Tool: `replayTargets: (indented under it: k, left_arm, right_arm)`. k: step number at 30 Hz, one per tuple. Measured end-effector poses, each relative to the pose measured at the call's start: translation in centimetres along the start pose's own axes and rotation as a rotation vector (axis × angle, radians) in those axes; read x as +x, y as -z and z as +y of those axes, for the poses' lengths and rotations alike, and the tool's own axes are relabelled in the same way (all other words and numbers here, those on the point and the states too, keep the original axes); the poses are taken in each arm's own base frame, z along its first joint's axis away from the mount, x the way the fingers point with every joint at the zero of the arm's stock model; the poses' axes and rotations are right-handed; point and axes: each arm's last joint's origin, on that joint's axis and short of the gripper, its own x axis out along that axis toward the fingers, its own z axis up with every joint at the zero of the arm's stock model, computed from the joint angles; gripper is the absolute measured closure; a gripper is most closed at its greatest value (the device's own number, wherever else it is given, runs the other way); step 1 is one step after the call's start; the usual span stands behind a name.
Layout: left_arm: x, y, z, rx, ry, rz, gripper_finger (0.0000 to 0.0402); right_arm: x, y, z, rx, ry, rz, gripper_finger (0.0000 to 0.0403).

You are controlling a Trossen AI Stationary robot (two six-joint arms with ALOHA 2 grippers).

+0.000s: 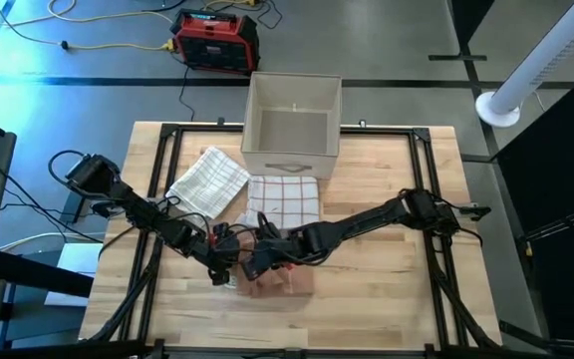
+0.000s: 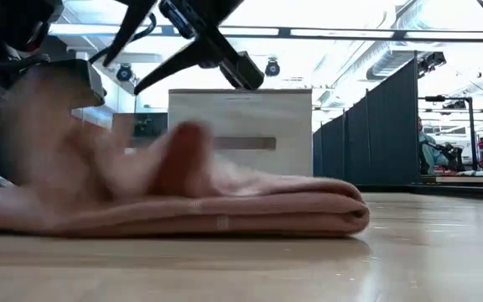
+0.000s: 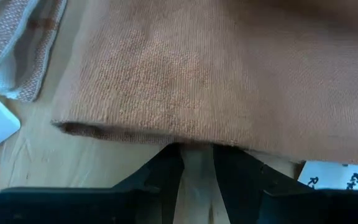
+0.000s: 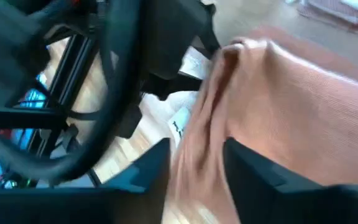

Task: Fold towel
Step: Fold the brown towel

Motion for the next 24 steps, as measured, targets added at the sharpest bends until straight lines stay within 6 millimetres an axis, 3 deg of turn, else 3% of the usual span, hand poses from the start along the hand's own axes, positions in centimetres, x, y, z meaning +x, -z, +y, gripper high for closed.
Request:
replayTargets:
  k: [3, 7, 12, 16, 20, 24]
  left_arm:
    - [-0.8, -0.3, 0.1, -0.006, -0.015, 0.008, 0.0314]
    - [-2.8, -0.9, 0.5, 0.013, -0.074, 0.092, 0.0328]
    - [-6.7, -1.5, 1.1, 0.019, -0.137, 0.222, 0.0351]
    - [-8.6, -3.1, 0.4, 0.021, -0.001, 0.048, 0.0371]
    - [-8.3, -4.8, -0.7, 0.074, 0.152, -0.197, 0.0396]
    - [-6.5, -6.1, -0.9, 0.111, 0.238, -0.307, 0.0399]
  right_arm:
    - [-1.0, -0.3, 0.3, -0.053, -0.008, -0.001, 0.0236]
    - [-3.4, -0.4, 0.5, -0.106, 0.043, -0.019, 0.0209]
    - [-8.5, 0.9, 0.5, -0.217, 0.165, -0.007, 0.0205]
    - [-10.7, 3.4, 0.1, -0.303, 0.273, 0.022, 0.0208]
    - [-10.1, 5.5, -0.8, -0.316, 0.303, 0.049, 0.0255]
    - [-7.2, 7.2, -3.8, -0.297, 0.352, 0.042, 0.0366]
